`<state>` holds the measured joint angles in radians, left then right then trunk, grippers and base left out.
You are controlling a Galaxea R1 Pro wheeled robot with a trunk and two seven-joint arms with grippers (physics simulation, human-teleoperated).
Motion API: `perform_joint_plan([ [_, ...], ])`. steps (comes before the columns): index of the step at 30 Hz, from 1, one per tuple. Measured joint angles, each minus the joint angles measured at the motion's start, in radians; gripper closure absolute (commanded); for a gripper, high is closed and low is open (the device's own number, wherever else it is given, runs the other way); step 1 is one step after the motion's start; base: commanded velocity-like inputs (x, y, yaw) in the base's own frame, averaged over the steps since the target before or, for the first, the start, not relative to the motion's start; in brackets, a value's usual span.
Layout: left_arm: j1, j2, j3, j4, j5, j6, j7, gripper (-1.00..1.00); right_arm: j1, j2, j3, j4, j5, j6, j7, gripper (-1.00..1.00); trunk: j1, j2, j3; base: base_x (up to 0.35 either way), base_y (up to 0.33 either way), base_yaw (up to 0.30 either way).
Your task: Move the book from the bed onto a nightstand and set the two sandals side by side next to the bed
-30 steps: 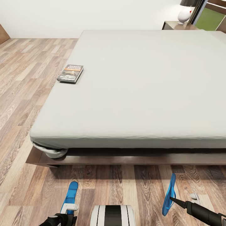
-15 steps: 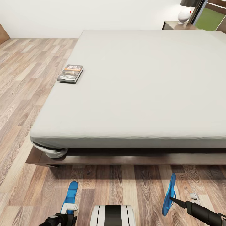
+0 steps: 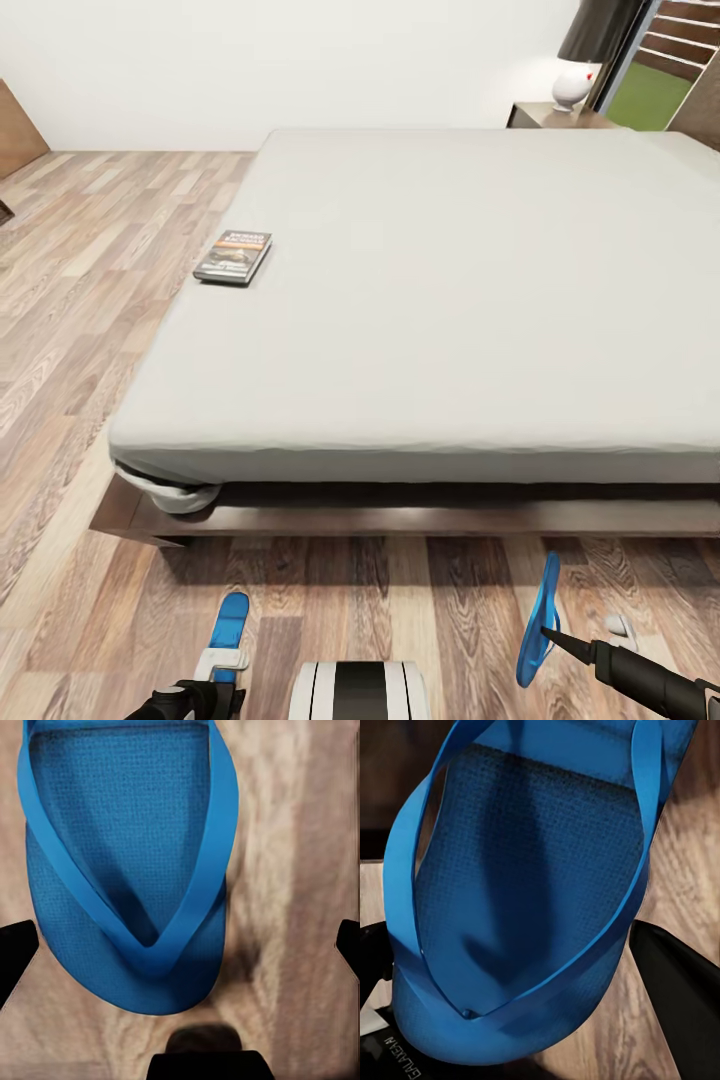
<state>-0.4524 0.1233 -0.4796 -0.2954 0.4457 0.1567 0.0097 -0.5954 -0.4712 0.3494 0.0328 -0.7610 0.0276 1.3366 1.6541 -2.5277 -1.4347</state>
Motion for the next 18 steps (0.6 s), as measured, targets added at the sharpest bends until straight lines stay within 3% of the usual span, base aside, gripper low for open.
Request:
perform_joint_plan([
  [13, 0.000, 0.000, 0.000, 0.000, 0.000, 0.000, 0.000, -1.00, 0.000, 0.000, 0.000, 0.000, 0.000, 0.000, 0.000, 1.00, -0.006, 0.003, 0.050, 0.000, 0.000, 0.000],
  [18, 0.000, 0.000, 0.000, 0.000, 0.000, 0.000, 0.000, -1.00, 0.001, 0.000, 0.023, 0.001, 0.003, 0.000, 0.000, 1.00, -0.008, 0.004, 0.070, 0.000, 0.000, 0.000],
])
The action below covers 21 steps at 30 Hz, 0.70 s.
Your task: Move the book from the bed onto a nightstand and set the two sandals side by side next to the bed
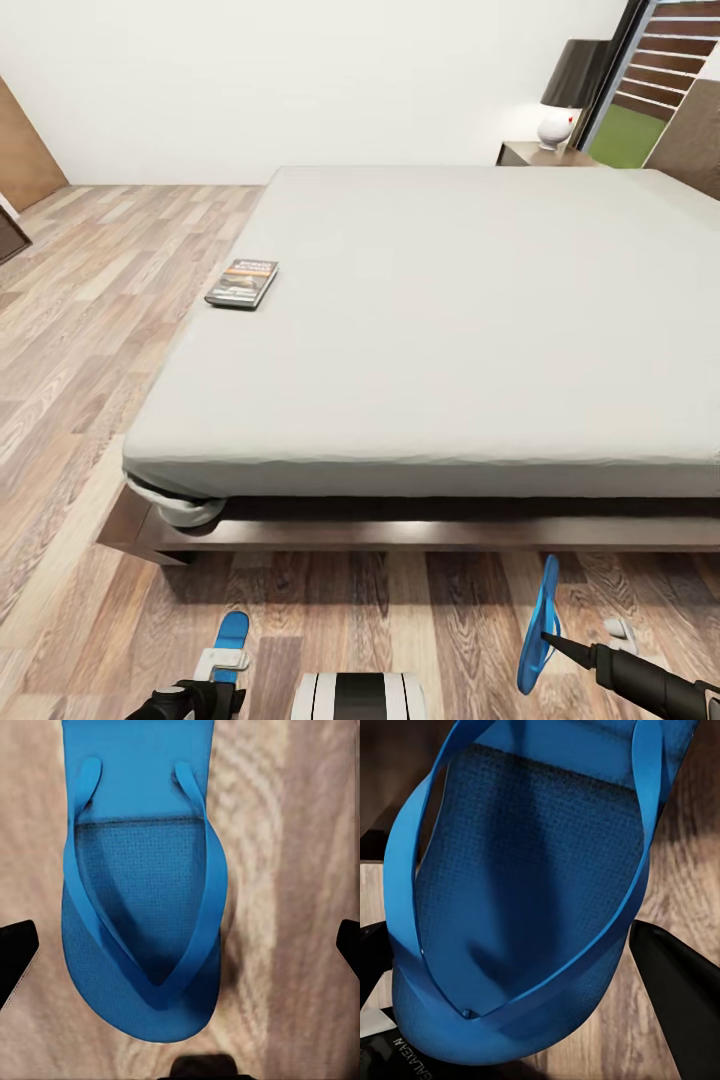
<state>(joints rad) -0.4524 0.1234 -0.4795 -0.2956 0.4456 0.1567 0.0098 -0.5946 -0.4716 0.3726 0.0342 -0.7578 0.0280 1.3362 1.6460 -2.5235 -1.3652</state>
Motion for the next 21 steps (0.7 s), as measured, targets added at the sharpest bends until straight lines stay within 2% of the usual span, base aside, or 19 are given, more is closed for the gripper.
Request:
perform_joint_plan([
  [4, 0.000, 0.001, 0.000, -0.001, 0.001, 0.000, -0.004, -1.00, 0.000, 0.000, 0.000, 0.000, 0.000, 0.000, 0.000, 1.00, 0.000, 0.000, 0.000, 0.000, 0.000, 0.000],
  [7, 0.000, 0.004, 0.000, -0.004, 0.003, -0.001, -0.039, -1.00, 0.000, 0.000, 0.000, 0.000, 0.000, 0.000, 0.000, 1.00, 0.000, 0.000, 0.000, 0.000, 0.000, 0.000],
  [8, 0.000, 0.007, 0.002, -0.004, 0.003, -0.001, -0.069, -1.00, 0.000, 0.000, 0.000, 0.000, 0.000, 0.000, 0.000, 1.00, 0.000, 0.000, 0.000, 0.000, 0.000, 0.000],
  [10, 0.000, 0.031, 0.008, -0.005, 0.002, -0.001, -0.165, -1.00, 0.000, 0.000, 0.000, 0.000, 0.000, 0.000, 0.000, 1.00, 0.000, 0.000, 0.000, 0.000, 0.000, 0.000],
  [11, 0.000, 0.039, 0.010, -0.005, 0.002, -0.001, -0.187, -1.00, 0.000, 0.000, 0.000, 0.000, 0.000, 0.000, 0.000, 1.00, 0.000, 0.000, 0.000, 0.000, 0.000, 0.000],
  [13, 0.000, 0.079, 0.044, -0.008, 0.000, -0.002, -0.278, -1.00, 0.000, 0.000, 0.000, 0.000, 0.000, 0.000, 0.000, 1.00, 0.000, 0.000, 0.000, 0.000, 0.000, 0.000],
  [15, 0.000, 0.112, 0.084, -0.009, 0.000, -0.003, -0.322, -1.00, 0.000, 0.000, 0.000, 0.000, 0.000, 0.000, 0.000, 1.00, 0.000, 0.000, 0.000, 0.000, 0.000, 0.000],
  [18, 0.000, 0.180, 0.192, -0.029, -0.001, -0.004, -0.426, -1.00, 0.000, 0.000, 0.000, 0.000, 0.000, 0.000, 0.000, 1.00, 0.000, 0.000, 0.000, 0.000, 0.000, 0.000],
  [19, 0.000, 0.192, 0.210, -0.031, -0.001, -0.004, -0.449, -1.00, 0.000, 0.000, 0.000, 0.000, 0.000, 0.000, 0.000, 1.00, 0.000, 0.000, 0.000, 0.000, 0.000, 0.000],
  [21, 0.000, 0.236, 0.274, -0.037, -0.002, -0.005, -0.555, -1.00, 0.000, 0.000, 0.000, 0.000, 0.000, 0.000, 0.000, 1.00, 0.000, 0.000, 0.000, 0.000, 0.000, 0.000],
])
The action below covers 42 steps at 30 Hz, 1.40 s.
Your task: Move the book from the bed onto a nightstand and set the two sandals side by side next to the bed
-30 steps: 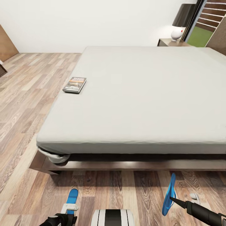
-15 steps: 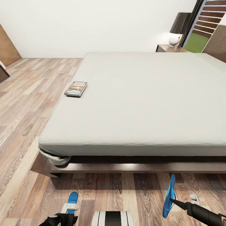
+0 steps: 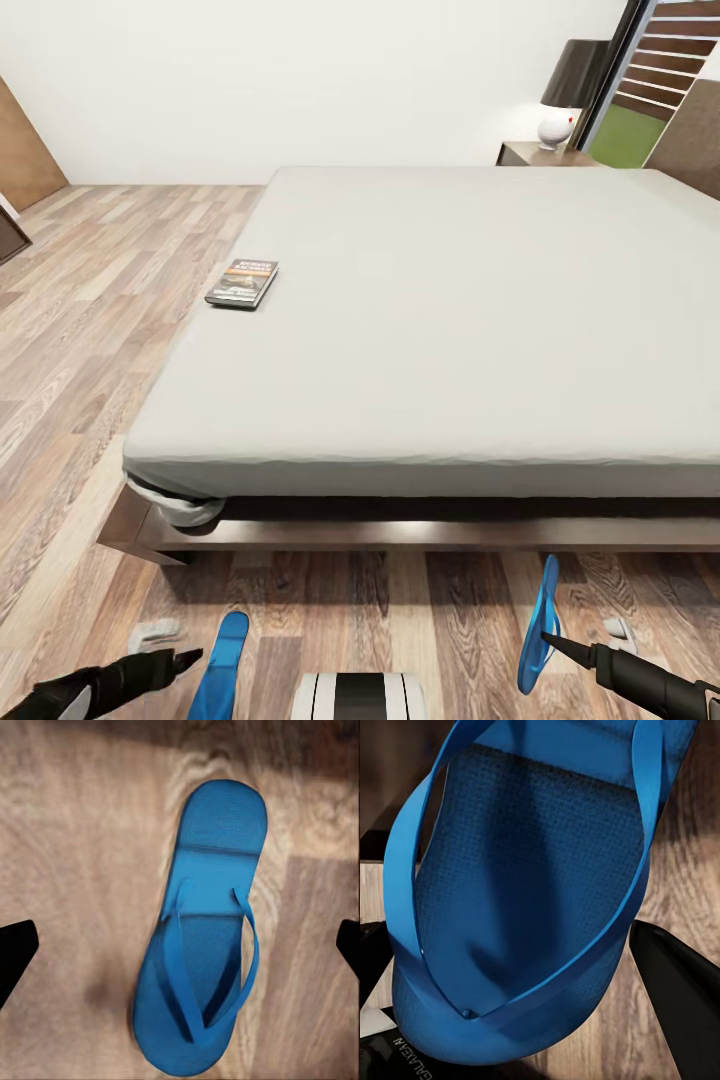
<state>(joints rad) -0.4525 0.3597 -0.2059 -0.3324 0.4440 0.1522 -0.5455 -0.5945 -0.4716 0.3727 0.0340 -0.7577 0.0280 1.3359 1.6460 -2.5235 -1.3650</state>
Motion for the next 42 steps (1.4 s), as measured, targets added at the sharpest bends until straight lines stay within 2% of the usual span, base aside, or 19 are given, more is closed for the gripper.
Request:
perform_joint_plan([
  [1, 0.000, 0.029, 0.041, 0.001, 0.000, 0.000, -0.083, -1.00, 0.000, 0.000, 0.000, 0.000, 0.000, 0.000, 0.000, 1.00, 0.000, 0.000, 0.000, 0.000, 0.000, 0.000],
  [2, 0.001, 0.037, 0.054, 0.002, 0.001, 0.000, -0.110, -1.00, 0.000, 0.000, 0.000, 0.000, -0.001, 0.000, 0.000, 1.00, 0.000, 0.000, 0.000, 0.000, 0.000, 0.000],
  [3, 0.003, 0.051, 0.092, 0.003, 0.001, 0.001, -0.170, -1.00, 0.000, 0.000, 0.001, 0.000, -0.001, 0.000, -0.001, 1.00, 0.000, 0.000, 0.000, 0.000, 0.000, 0.000],
  [5, 0.006, 0.059, 0.141, 0.004, 0.001, -0.007, -0.213, -1.00, 0.000, 0.000, 0.002, 0.000, -0.001, -0.001, -0.002, 1.00, 0.000, 0.000, 0.000, 0.000, 0.000, 0.000],
  [6, 0.008, 0.062, 0.168, 0.004, 0.002, -0.033, -0.228, -1.00, 0.000, 0.000, 0.002, 0.000, -0.002, -0.001, -0.002, 1.00, 0.000, 0.000, 0.000, 0.000, 0.000, 0.000],
  [8, 0.009, 0.062, 0.193, 0.010, 0.005, -0.077, -0.250, -1.00, 0.000, 0.000, 0.003, 0.000, -0.003, -0.001, -0.003, 1.00, 0.000, 0.000, 0.000, 0.000, 0.000, 0.000],
  [13, 0.010, 0.060, 0.204, 0.027, 0.008, -0.102, -0.323, -1.00, -0.001, 0.000, -0.021, 0.021, -0.003, 0.000, -0.005, 1.00, 0.000, 0.000, 0.000, -0.005, 0.009, 0.000],
  [17, 0.011, 0.045, 0.204, 0.030, 0.005, -0.106, -0.333, -1.00, -0.001, 0.000, -0.022, 0.032, -0.003, -0.002, -0.006, 1.00, 0.000, 0.000, 0.000, -0.175, 0.147, 0.000],
  [25, 0.011, 0.040, 0.205, 0.030, 0.005, -0.107, -0.335, -1.00, -0.001, 0.000, -0.022, 0.034, -0.003, -0.002, -0.006, 1.00, 0.000, 0.000, 0.000, -0.101, 0.080, 0.000],
  [30, 0.016, 0.012, 0.200, 0.031, 0.010, -0.107, -0.341, -1.00, -0.002, 0.005, -0.020, 0.053, -0.031, -0.028, -0.035, 1.00, 0.000, 0.000, 0.000, 0.000, 0.000, 0.000],
  [35, 0.016, -0.014, 0.202, 0.031, 0.010, -0.108, -0.342, -1.00, -0.002, 0.033, -0.018, 0.046, -0.026, -0.055, -0.063, 1.00, 0.000, 0.000, 0.000, 0.000, 0.000, 0.000],
  [42, 0.016, -0.016, 0.203, 0.031, 0.010, -0.108, -0.343, -1.00, -0.002, 0.072, -0.018, 0.046, -0.026, -0.064, -0.103, 1.00, 0.000, 0.000, 0.000, 0.000, 0.000, 0.000],
])
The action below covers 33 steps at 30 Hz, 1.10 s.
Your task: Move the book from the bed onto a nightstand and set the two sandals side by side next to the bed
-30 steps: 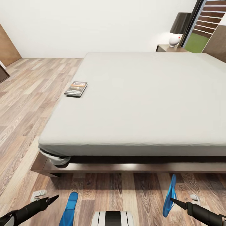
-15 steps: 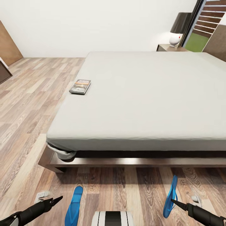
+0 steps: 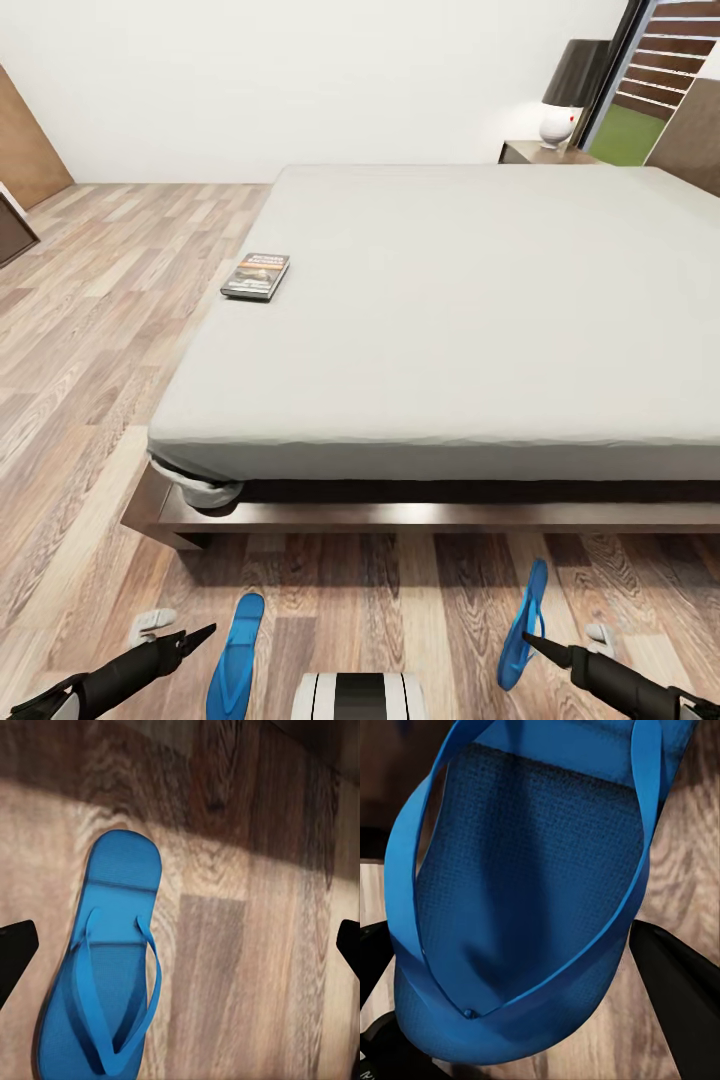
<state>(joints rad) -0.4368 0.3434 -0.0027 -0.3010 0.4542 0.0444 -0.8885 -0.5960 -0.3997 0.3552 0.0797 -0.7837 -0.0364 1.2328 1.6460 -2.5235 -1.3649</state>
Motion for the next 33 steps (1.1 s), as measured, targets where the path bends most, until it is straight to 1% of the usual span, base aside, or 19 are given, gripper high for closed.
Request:
perform_joint_plan([
  [10, 0.000, 0.000, 0.000, 0.000, -0.001, 0.000, 0.003, -1.00, 0.000, 0.000, -0.001, 0.000, 0.000, 0.000, -0.058, 1.00, 0.000, 0.000, 0.000, 0.000, 0.000, 0.000],
  [11, 0.000, 0.000, 0.000, 0.000, -0.001, 0.000, 0.003, -1.00, 0.000, 0.001, -0.001, 0.000, 0.001, 0.000, -0.159, 1.00, 0.000, 0.000, 0.000, 0.000, 0.000, 0.000],
  [12, 0.000, 0.000, 0.000, -0.001, -0.001, 0.000, 0.002, -1.00, 0.000, 0.001, -0.001, 0.000, 0.000, 0.000, -0.359, 1.00, 0.000, 0.000, 0.000, 0.000, 0.000, 0.000],
  [13, 0.000, 0.000, 0.000, -0.001, -0.001, 0.000, 0.002, -1.00, 0.000, 0.001, -0.001, 0.000, -0.001, 0.000, -0.618, 1.00, 0.000, 0.000, 0.000, 0.000, 0.000, 0.000],
  [14, 0.000, 0.000, 0.000, 0.000, -0.001, -0.001, 0.001, -1.00, 0.000, 0.000, -0.001, 0.001, -0.004, 0.000, -0.918, 1.00, 0.000, 0.000, 0.000, 0.000, 0.000, 0.000],
  [15, 0.000, 0.000, 0.000, 0.000, -0.001, -0.001, 0.001, -1.00, 0.000, 0.000, -0.002, -0.001, 0.002, 0.000, -0.970, 1.00, 0.000, 0.000, 0.000, 0.000, 0.000, 0.000],
  [33, 0.000, 0.000, 0.000, -0.002, -0.001, -0.001, -0.001, -1.00, 0.000, 0.000, -0.002, -0.001, 0.003, -0.002, -0.971, 1.00, 0.000, 0.000, 0.000, 0.000, 0.000, 0.000],
])
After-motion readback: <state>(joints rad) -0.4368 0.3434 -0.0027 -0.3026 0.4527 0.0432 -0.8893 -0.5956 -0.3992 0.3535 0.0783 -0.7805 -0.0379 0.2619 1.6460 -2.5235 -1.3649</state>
